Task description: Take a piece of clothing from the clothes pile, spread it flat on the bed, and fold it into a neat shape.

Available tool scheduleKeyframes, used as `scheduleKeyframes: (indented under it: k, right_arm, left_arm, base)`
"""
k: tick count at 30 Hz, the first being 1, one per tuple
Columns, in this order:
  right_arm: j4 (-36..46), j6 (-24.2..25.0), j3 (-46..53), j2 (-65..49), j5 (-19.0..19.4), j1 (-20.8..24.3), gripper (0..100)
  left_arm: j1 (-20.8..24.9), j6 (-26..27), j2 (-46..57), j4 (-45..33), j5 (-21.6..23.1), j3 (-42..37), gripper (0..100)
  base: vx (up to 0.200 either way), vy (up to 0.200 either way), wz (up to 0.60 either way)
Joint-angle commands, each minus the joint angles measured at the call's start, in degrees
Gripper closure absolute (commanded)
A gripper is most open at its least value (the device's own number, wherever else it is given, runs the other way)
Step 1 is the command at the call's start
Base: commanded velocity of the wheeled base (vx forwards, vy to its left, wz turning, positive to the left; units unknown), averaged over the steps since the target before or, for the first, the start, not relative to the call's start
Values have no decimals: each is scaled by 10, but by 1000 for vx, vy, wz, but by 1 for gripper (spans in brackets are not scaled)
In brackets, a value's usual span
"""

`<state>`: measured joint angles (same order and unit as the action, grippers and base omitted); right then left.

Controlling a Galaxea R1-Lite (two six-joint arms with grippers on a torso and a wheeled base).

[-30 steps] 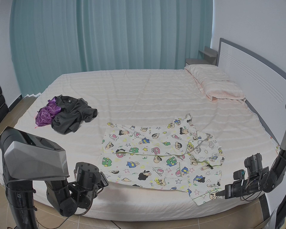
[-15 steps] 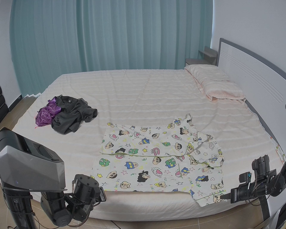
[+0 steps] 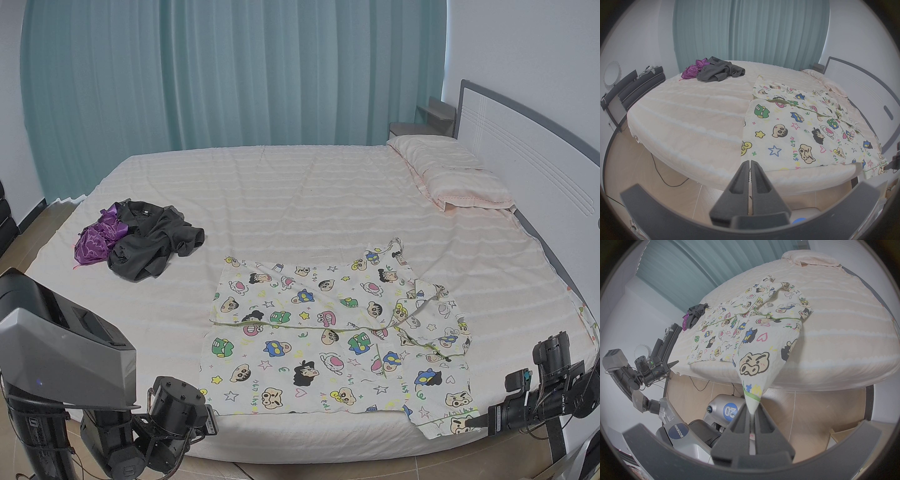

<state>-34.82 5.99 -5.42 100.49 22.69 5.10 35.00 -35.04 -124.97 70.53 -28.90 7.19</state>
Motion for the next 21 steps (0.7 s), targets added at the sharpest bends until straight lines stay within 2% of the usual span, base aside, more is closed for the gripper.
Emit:
scheduleKeyframes:
  k: [1, 6, 7, 8, 11, 14, 17, 21]
  right_arm:
    - [0, 0, -5, -8, 0, -1, 100]
    - [0, 0, -6, -13, 0, -1, 100]
    - [0, 0, -6, -12, 0, -1, 100]
    - [0, 0, -6, -12, 1, -2, 100]
    - [0, 0, -6, -12, 1, -2, 100]
    - [-1, 0, -7, -7, 2, -3, 100]
    - [-2, 0, -11, -6, 3, -3, 100]
    - [-3, 2, -12, -10, 12, -3, 100]
  left_arm:
    - [-5, 0, -3, 1, 1, 10, 100]
    - [-27, 6, -27, 1, 12, 12, 100]
    - [-34, 12, -31, 2, 18, 12, 0]
    - [-40, 17, -34, 5, 26, 12, 0]
    - [-79, 37, -39, 14, 115, 12, 0]
    - [-101, 69, -46, 15, 167, 12, 0]
    - [-106, 97, -64, 16, 179, 22, 0]
    - [-105, 103, -90, 16, 177, 51, 0]
  base:
    - [0, 0, 0]
    - [0, 0, 0]
    - [0, 0, 0]
    - [0, 0, 0]
    - [0, 0, 0]
    - [0, 0, 0]
    - [0, 0, 0]
    - [0, 0, 0]
